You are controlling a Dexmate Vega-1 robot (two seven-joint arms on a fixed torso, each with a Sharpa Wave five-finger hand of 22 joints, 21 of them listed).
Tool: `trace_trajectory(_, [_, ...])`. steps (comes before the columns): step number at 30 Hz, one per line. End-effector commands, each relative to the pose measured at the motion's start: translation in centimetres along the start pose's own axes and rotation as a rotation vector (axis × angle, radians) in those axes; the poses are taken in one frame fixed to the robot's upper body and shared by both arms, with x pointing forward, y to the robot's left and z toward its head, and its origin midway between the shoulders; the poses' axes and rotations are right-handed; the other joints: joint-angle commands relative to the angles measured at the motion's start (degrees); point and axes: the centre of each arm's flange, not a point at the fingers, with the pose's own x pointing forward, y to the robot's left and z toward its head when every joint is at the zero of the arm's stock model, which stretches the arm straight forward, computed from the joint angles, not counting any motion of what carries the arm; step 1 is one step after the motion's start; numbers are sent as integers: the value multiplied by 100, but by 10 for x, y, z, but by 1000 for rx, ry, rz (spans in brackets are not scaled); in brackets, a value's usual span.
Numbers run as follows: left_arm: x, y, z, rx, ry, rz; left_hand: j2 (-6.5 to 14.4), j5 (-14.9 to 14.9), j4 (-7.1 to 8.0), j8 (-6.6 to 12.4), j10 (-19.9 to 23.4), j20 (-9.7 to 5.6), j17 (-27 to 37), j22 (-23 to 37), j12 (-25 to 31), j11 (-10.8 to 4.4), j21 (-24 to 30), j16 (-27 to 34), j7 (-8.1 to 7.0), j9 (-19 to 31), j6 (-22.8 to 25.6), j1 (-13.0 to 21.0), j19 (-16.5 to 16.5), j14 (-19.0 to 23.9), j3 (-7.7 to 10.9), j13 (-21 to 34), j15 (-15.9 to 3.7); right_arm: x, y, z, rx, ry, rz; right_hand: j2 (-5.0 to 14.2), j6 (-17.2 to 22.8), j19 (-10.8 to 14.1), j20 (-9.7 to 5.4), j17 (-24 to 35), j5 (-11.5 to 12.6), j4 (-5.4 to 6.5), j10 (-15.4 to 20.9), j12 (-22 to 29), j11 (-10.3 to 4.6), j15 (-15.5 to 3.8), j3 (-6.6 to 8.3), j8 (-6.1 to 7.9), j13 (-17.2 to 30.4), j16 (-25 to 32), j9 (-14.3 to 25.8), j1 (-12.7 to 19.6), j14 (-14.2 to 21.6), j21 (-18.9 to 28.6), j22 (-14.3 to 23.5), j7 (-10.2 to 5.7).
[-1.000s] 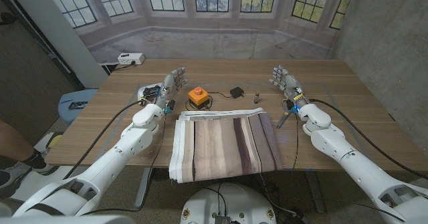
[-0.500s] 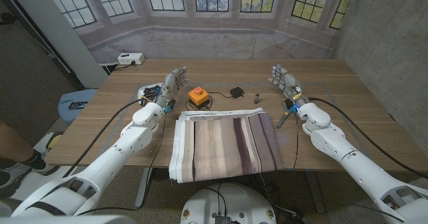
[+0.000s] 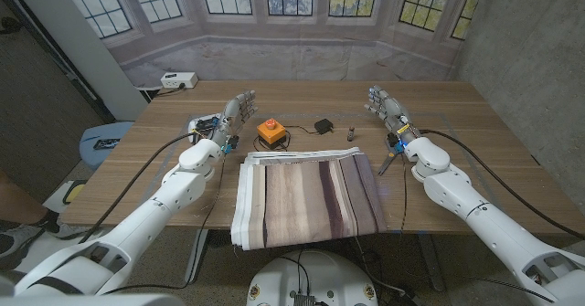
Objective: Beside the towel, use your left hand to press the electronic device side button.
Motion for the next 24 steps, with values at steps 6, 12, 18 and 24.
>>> trace_trajectory(6, [-6,3,23,122,-36,-37,-11,29,-48,7,51,44,16,9,-8,-15,-6,-4,-11,8,41,63,6,36,16,30,51,0,9,-1,-16,-11,8,-3,51,-9,15,-11,23,-72,-14,26,17,30,28,17,28,55,21,98,-8,31,29,16])
trace_trajectory(12, [-8,3,29,165,-44,-41,-17,29,-65,7,66,47,16,9,-8,-22,-8,-7,-8,8,46,71,6,41,15,30,41,1,9,1,-21,-14,5,-1,54,-7,20,-15,20,-98,-17,27,50,33,32,17,28,58,20,118,-11,34,29,28])
trace_trajectory(18, [-10,4,34,247,-56,-45,-18,29,-79,6,69,47,15,9,-11,-39,-11,-9,-9,8,48,80,5,47,16,30,44,4,9,3,-29,-14,6,2,53,-12,17,-19,17,-123,-19,28,47,23,37,15,28,58,20,138,-20,35,29,27])
trace_trajectory(24, [-12,2,39,306,-64,-48,-17,30,-93,10,81,55,16,9,-13,-41,-12,-12,-22,8,63,87,8,49,18,30,35,7,8,3,-38,-2,12,3,68,-11,19,-21,13,-143,-20,29,55,30,39,20,28,62,21,152,-19,37,29,36])
